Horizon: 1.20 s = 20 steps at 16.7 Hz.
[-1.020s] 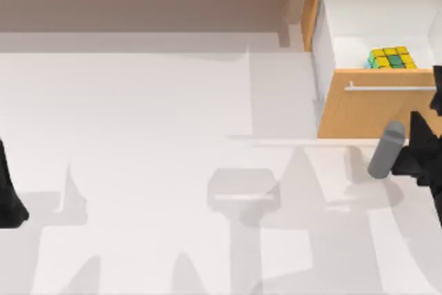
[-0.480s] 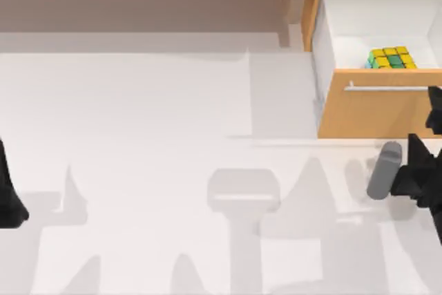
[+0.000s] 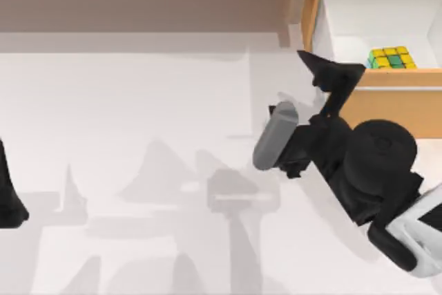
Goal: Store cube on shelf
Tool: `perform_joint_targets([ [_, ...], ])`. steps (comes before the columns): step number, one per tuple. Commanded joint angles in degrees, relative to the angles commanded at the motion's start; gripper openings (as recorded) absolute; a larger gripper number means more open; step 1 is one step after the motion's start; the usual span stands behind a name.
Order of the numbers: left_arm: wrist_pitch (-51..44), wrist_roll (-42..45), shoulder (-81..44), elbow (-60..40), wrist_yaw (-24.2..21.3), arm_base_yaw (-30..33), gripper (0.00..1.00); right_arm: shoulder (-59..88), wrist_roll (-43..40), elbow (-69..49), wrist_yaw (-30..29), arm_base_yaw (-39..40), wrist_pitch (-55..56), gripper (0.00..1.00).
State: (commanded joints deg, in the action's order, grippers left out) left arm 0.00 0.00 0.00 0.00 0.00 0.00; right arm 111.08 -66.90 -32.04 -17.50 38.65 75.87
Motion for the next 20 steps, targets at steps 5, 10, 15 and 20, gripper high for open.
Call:
perform_joint_targets([
  [5, 0.0, 0.0, 0.0, 0.0, 0.0, 0.0, 1.0, 1.89, 21.41, -28.5, 1.42, 8.72, -32.62, 1.0],
  [10, 0.0, 0.0, 0.0, 0.0, 0.0, 0.0, 1.0, 4.23, 40.66, -58.37, 3.95, 7.23, -74.06, 1.0],
  [15, 0.0, 0.0, 0.0, 0.0, 0.0, 0.0, 1.0, 8.37, 53.92, -79.86, 9.17, -3.79, -114.8, 1.0],
  [20, 0.0, 0.0, 0.0, 0.0, 0.0, 0.0, 1.0, 16.97, 61.71, -94.78, 13.88, -19.82, -143.24, 1.0],
])
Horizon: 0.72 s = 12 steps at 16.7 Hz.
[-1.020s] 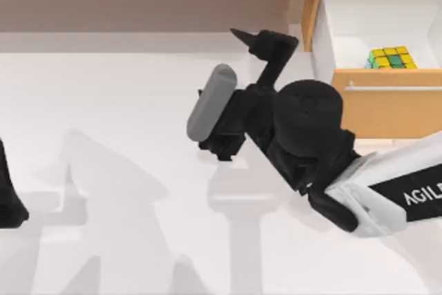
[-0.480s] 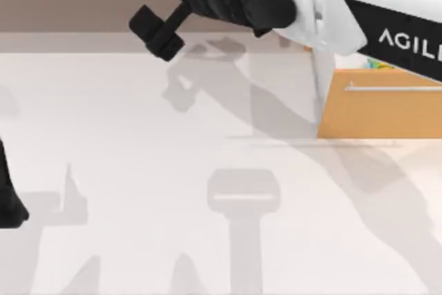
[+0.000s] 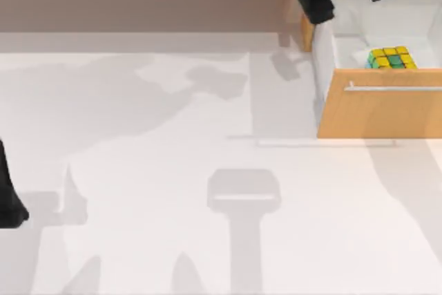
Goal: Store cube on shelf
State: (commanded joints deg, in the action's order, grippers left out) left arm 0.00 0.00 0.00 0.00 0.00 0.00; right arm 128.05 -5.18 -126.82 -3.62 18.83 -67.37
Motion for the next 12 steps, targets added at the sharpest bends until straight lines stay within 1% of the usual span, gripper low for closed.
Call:
perform_joint_targets([
  [3, 0.0, 0.0, 0.0, 0.0, 0.0, 0.0, 1.0, 6.45, 2.92, -6.65, 1.98, -7.89, -9.72, 1.0],
  [5, 0.0, 0.0, 0.0, 0.0, 0.0, 0.0, 1.0, 9.95, 4.05, -9.09, 2.96, -10.68, -13.14, 1.0],
  [12, 0.0, 0.0, 0.0, 0.0, 0.0, 0.0, 1.0, 11.27, 4.33, -9.75, 3.25, -11.38, -14.16, 1.0],
])
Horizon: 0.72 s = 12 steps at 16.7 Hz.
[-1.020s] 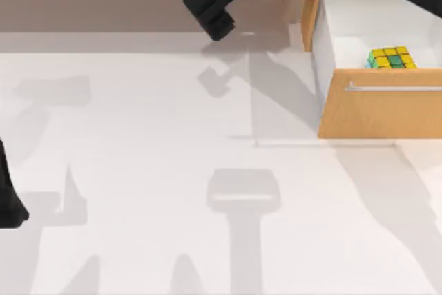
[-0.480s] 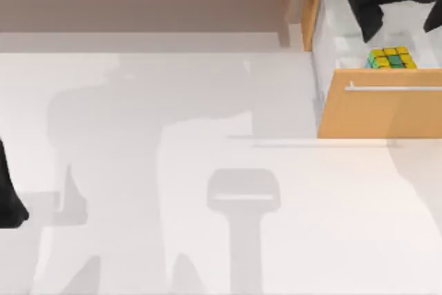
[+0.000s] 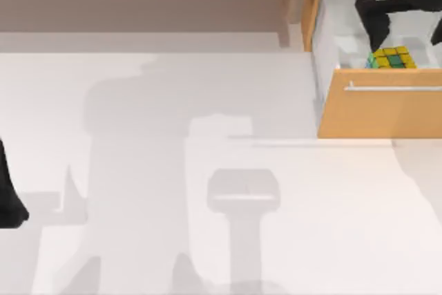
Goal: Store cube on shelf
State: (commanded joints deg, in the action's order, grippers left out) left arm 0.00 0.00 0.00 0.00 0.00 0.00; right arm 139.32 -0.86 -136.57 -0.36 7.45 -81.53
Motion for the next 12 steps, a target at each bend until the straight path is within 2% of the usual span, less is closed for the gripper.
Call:
perform_joint_targets([
  [8, 0.0, 0.0, 0.0, 0.0, 0.0, 0.0, 1.0, -3.0, 1.02, 11.34, -0.02, 0.5, 8.41, 1.0],
  [12, 0.0, 0.0, 0.0, 0.0, 0.0, 0.0, 1.0, -0.35, 0.37, 11.76, 0.06, 0.2, 10.91, 1.0],
])
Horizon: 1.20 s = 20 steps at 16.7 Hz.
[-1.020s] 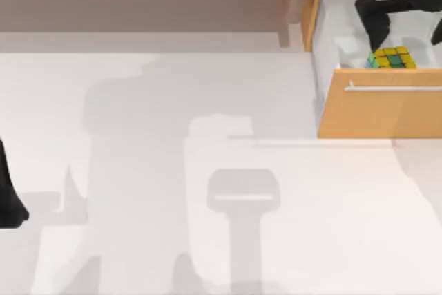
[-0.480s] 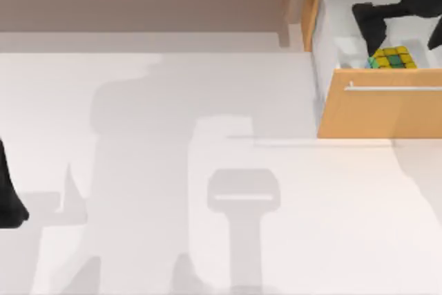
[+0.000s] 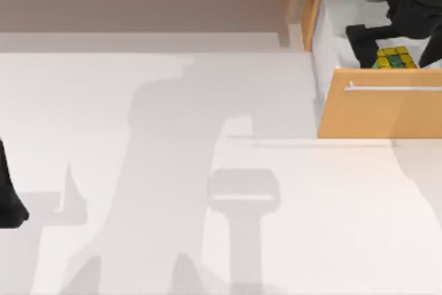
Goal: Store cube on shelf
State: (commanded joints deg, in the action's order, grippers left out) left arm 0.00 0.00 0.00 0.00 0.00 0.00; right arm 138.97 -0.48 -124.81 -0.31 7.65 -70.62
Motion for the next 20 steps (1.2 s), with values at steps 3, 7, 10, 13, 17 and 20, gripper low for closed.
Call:
perform_joint_targets([
  [3, 0.0, 0.0, 0.0, 0.0, 0.0, 0.0, 1.0, 2.05, -0.2, -1.46, 0.04, -0.28, 1.03, 1.0],
  [7, 0.0, 0.0, 0.0, 0.0, 0.0, 0.0, 1.0, 2.16, -0.21, -1.59, 0.03, -0.3, 1.08, 1.0],
  [10, 0.0, 0.0, 0.0, 0.0, 0.0, 0.0, 1.0, 2.16, -0.21, -1.59, 0.03, -0.3, 1.08, 0.77],
  [13, 0.0, 0.0, 0.0, 0.0, 0.0, 0.0, 1.0, 2.16, -0.21, -1.59, 0.03, -0.3, 1.08, 0.55],
  [17, 0.0, 0.0, 0.0, 0.0, 0.0, 0.0, 1.0, 2.16, -0.21, -1.59, 0.03, -0.3, 1.08, 0.25],
  [20, 0.0, 0.0, 0.0, 0.0, 0.0, 0.0, 1.0, 2.16, -0.21, -1.59, 0.03, -0.3, 1.08, 0.02],
])
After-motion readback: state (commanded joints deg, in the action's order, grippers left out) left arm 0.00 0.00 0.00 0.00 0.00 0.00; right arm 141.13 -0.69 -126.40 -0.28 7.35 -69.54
